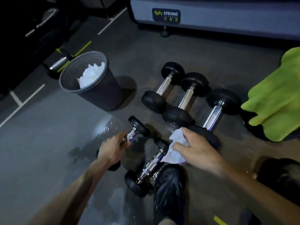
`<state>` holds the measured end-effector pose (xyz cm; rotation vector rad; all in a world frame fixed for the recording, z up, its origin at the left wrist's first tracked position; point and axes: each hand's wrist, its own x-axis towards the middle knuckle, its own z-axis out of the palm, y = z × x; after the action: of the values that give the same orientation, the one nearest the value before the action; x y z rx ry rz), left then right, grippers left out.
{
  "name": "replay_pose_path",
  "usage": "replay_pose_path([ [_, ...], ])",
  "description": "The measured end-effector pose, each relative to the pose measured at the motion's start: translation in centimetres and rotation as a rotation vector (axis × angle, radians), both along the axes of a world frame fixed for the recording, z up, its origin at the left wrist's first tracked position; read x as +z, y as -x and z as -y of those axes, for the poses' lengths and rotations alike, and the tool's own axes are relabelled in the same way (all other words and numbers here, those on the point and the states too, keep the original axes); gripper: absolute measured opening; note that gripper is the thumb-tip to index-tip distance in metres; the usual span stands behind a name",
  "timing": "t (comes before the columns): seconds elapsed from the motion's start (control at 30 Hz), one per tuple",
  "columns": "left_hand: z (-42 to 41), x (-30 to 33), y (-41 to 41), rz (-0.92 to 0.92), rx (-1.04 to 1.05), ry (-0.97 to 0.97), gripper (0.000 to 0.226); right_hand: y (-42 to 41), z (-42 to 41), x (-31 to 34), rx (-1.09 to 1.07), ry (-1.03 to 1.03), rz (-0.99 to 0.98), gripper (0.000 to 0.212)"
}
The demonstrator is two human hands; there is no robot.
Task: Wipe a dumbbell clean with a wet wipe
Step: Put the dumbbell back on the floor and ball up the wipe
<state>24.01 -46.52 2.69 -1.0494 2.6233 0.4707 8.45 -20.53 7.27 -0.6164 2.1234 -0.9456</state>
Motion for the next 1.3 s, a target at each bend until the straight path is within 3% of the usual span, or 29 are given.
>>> replay_pose_path([
  [0.1, 0.4, -2.5, 0.1, 0.07, -0.011, -0.022, 0.03, -0.2, 0.0, -0.8, -0.055, 0.063, -0.066, 0.002],
  [0.2, 0.2, -4.2, 0.0, 0.119, -0.026, -0.039, 0.034, 0.0, 0.0, -0.7, -0.139, 0.142, 0.008, 0.019],
  [0.3, -0.1, -4.0, -0.3, 0.104, -0.06, -0.031, 0.035, 0.5, 0.0, -1.2, -0.149, 0.191, 0.082, 0.021],
  [0.4, -0.1, -1.8, -0.3, -0.117, -0.081, 0.043, 0.04, 0.9, 0.5, -1.0, -0.166, 0.256, 0.152, 0.027],
  [0.43, -0.7, -0.5, 0.1, -0.274, -0.076, -0.009, 0.042, 1.0, 0.7, -0.9, -0.167, 0.288, 0.194, 0.029],
  [0.5, -3.1, 2.0, 1.6, -0.526, -0.037, -0.353, 0.042, 1.0, 1.2, -0.2, -0.165, 0.352, 0.301, 0.029],
  [0.57, -5.4, 3.6, 3.7, -0.565, -0.025, -0.692, 0.049, 1.0, 1.8, 0.2, -0.153, 0.404, 0.379, 0.025],
  [0.63, -6.8, 4.0, 5.1, -0.605, -0.023, -0.789, 0.031, 0.9, 2.0, 0.4, -0.131, 0.429, 0.382, 0.014],
  [0.7, -7.3, 4.0, 5.7, -0.653, 0.046, -0.758, 0.008, 1.2, 2.1, 0.4, -0.123, 0.433, 0.343, 0.015],
  [0.9, -7.7, 5.5, 7.1, -0.778, 0.211, -0.545, 0.019, 3.3, 2.0, 0.9, -0.298, 0.411, 0.231, 0.027],
  [1.0, -8.5, 6.4, 8.1, -0.843, 0.129, -0.53, 0.019, 4.4, 2.2, 0.5, -0.323, 0.298, -0.003, 0.021],
  [1.07, -9.3, 7.0, 8.6, -0.828, 0.006, -0.545, 0.017, 5.3, 2.5, 0.5, -0.341, 0.272, -0.047, 0.016],
  [1.17, -9.5, 6.8, 9.6, -0.789, -0.092, -0.465, 0.018, 6.4, 3.3, 1.4, -0.414, 0.392, 0.195, 0.016],
  [1.3, -8.9, 6.7, 11.0, -0.817, 0.021, -0.489, 0.022, 7.2, 4.1, 2.9, -0.363, 0.507, 0.445, 0.025],
])
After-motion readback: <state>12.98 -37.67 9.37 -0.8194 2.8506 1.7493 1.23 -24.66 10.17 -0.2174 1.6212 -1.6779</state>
